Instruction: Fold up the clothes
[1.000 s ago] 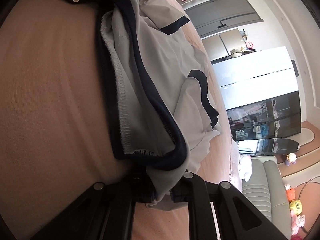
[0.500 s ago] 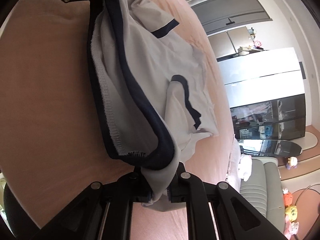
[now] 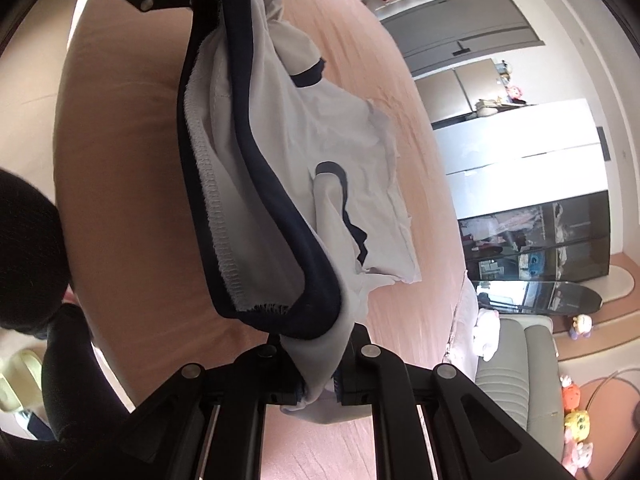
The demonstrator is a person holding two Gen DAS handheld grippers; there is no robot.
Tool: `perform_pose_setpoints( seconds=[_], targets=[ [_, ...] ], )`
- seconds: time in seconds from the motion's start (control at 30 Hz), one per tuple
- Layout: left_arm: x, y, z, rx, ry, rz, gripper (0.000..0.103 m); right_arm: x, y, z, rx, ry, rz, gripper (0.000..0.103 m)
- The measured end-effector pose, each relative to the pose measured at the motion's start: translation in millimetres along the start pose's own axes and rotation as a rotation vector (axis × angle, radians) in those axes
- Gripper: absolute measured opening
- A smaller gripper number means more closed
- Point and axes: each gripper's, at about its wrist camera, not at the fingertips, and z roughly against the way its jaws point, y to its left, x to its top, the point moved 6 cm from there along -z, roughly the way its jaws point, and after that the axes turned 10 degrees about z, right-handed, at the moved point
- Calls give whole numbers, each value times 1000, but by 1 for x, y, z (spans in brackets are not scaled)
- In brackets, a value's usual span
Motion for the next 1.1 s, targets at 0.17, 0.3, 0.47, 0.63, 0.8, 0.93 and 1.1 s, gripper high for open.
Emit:
perform_pose_setpoints(
  seconds=[0.17, 0.3, 0.47, 0.63, 0.8, 0.93, 1.1],
  targets=[
    [7, 10, 11, 24, -10, 77, 9, 2, -10, 12, -18, -1, -73, 9],
    [14, 18, 20, 36, -25, 71, 10, 2, -13, 22, -30, 7, -99, 9],
    [27, 34, 33, 44, -54, 108, 10, 4, -24, 41, -46, 12, -152, 9],
    [39, 48, 46, 59, -84, 135, 10, 4, -38, 60, -54, 0, -195, 9],
    [40, 48, 60, 50, -56, 108, 11, 2, -36, 81, -49, -10, -189, 9],
    [36, 39, 65, 36, -27, 72, 12, 5, -20, 99, 21, -13, -165, 9],
    [30, 32, 67, -6, -12, 52, 12, 3, -13, 100, 47, -7, -132, 9]
  ],
)
